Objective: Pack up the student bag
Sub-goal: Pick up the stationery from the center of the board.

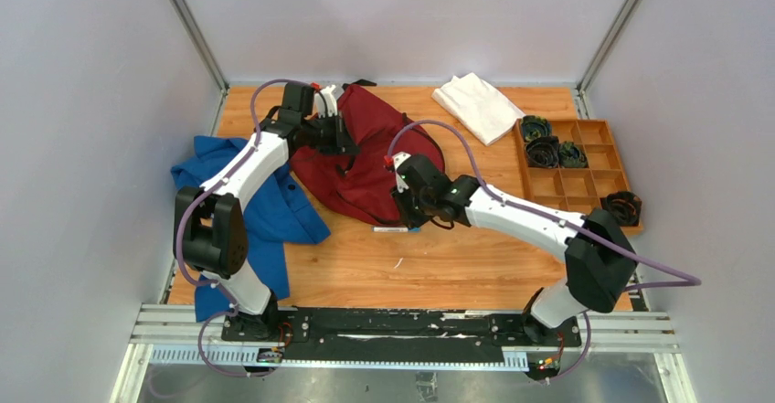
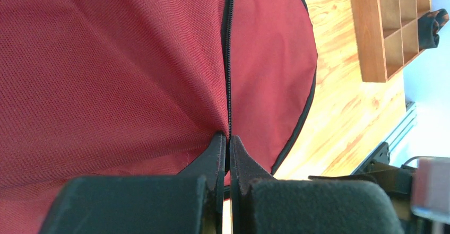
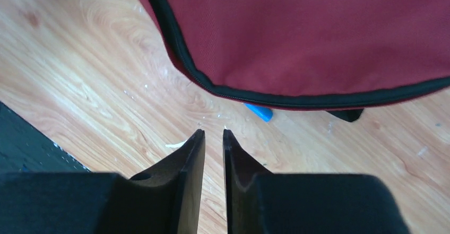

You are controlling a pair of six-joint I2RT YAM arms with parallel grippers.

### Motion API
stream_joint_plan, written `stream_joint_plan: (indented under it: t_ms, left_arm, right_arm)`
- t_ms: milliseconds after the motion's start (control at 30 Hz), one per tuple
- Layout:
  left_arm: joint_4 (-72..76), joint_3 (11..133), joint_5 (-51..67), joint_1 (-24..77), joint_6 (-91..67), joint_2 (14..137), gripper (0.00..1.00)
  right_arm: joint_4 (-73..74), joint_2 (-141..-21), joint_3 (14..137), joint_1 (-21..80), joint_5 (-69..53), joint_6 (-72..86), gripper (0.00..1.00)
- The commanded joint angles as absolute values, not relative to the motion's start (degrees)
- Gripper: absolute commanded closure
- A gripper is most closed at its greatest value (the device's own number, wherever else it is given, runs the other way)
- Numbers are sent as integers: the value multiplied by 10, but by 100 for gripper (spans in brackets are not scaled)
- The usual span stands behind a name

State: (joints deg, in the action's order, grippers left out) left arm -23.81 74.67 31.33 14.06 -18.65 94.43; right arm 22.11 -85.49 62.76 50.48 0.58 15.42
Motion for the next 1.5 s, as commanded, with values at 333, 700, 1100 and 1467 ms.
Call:
stream_joint_plan:
  t_ms: [333, 700, 1100, 1467]
  left_arm:
    - [-252, 766, 344, 146, -188, 947, 100]
    - [-256, 768, 343, 146, -188, 945, 100]
    - [-249, 765, 347, 146, -192, 944, 100]
    - [-249, 762, 348, 146, -189, 945, 100]
  right_arm:
    - [223, -907, 586, 499, -69, 57, 44]
    - [202, -956, 623, 498, 27, 14, 40]
    - [165, -1020, 646, 498, 14, 7, 40]
    - [158, -983, 555, 505, -19, 50, 47]
